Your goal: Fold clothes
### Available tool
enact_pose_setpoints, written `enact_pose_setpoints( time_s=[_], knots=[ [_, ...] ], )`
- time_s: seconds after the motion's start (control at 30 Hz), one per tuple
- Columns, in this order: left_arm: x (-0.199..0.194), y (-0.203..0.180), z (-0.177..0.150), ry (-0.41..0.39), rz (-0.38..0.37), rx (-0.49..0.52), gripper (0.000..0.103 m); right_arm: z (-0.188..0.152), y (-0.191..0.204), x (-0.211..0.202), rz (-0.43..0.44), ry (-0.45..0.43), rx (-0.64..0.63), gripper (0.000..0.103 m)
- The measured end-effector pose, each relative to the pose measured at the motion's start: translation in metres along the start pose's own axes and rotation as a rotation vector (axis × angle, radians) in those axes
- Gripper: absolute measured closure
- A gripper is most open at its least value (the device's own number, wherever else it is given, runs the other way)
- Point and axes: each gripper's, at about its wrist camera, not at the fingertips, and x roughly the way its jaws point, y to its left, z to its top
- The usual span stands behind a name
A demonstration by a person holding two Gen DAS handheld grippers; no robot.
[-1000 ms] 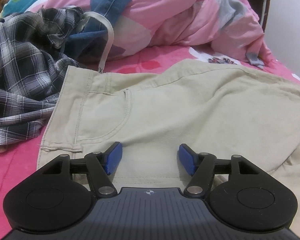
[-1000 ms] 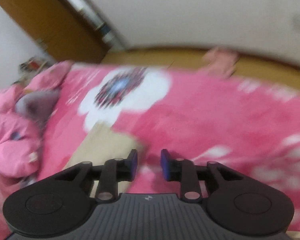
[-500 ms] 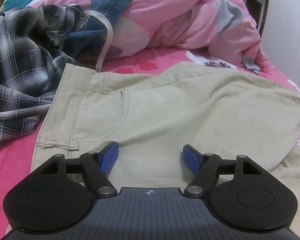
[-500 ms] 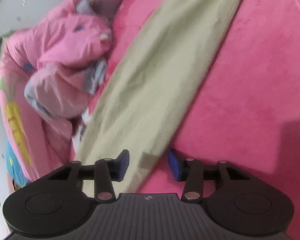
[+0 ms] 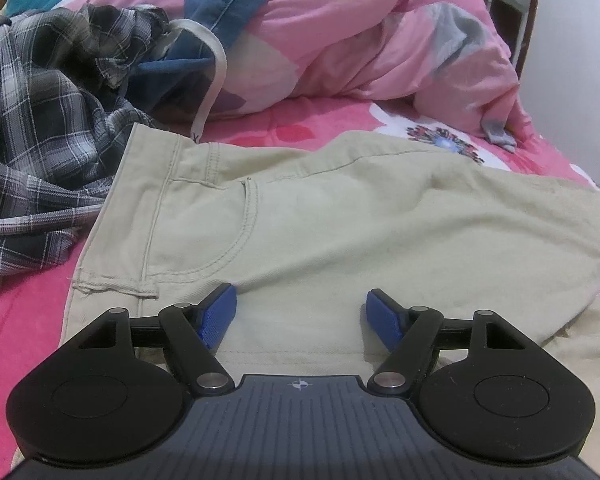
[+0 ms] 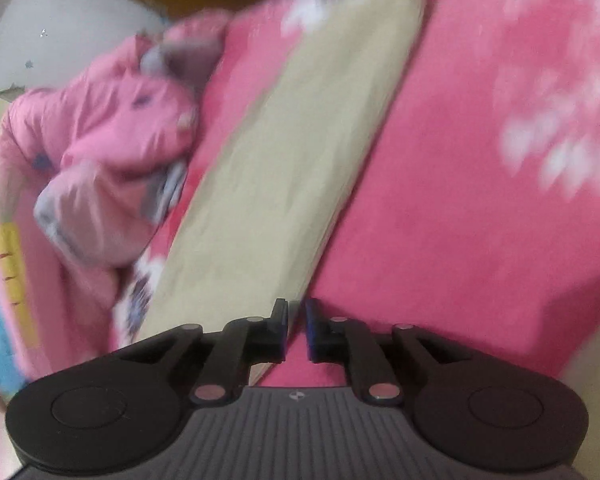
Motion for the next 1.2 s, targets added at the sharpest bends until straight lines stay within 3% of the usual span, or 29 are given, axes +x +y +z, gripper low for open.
enact_pose_setpoints(
  time_s=[0.07,0.13,0.33,0.43,0.53,0.63,0.73,0.77,0.8,0.93,1.0,1.13,1.2],
  knots=[
    [0.000,0.000,-0.001,-0.002,-0.001,0.000,0.030,-0.004,0.026,-0.021,-0.086,-0.153,-0.175,0.089],
    [0.000,-0.001,-0.001,-0.002,0.003,0.005,0.029,-0.017,0.054,-0.022,-0.057,-0.182,-0.331,0.089],
    [-0.007,-0.008,-0.001,0.008,0.029,0.022,0.029,-0.108,0.162,0.042,0.171,0.031,-0.821,0.089],
    [-0.014,-0.008,-0.003,0.013,0.040,0.024,0.029,-0.142,0.208,0.070,0.246,0.092,-0.965,0.089],
    [-0.017,-0.003,-0.006,0.016,0.077,0.006,0.029,-0.158,0.252,0.094,0.335,0.196,-0.996,0.089],
    [-0.021,-0.001,-0.010,0.000,0.108,0.000,0.029,-0.184,0.288,0.118,0.396,0.359,-1.019,0.089],
    [-0.023,0.001,-0.014,-0.017,0.125,-0.002,0.029,-0.217,0.309,0.169,0.334,0.475,-1.048,0.092],
    [-0.024,0.002,-0.015,-0.022,0.122,-0.001,0.029,-0.226,0.312,0.189,0.289,0.455,-1.073,0.096],
    [-0.025,0.003,-0.015,-0.025,0.120,-0.002,0.029,-0.226,0.312,0.200,0.299,0.431,-1.061,0.097],
    [-0.031,0.011,-0.018,-0.046,0.086,-0.023,0.029,-0.200,0.310,0.207,0.320,0.456,-0.797,0.092],
    [-0.035,0.016,-0.019,-0.066,0.067,-0.045,0.029,-0.203,0.313,0.182,0.338,0.401,-0.873,0.088],
    [-0.041,0.028,-0.023,-0.097,0.041,-0.102,0.029,-0.224,0.331,0.168,0.400,0.454,-0.972,0.088],
    [-0.039,0.031,-0.025,-0.089,0.030,-0.121,0.030,-0.229,0.337,0.192,0.303,0.400,-0.982,0.087]
  ],
)
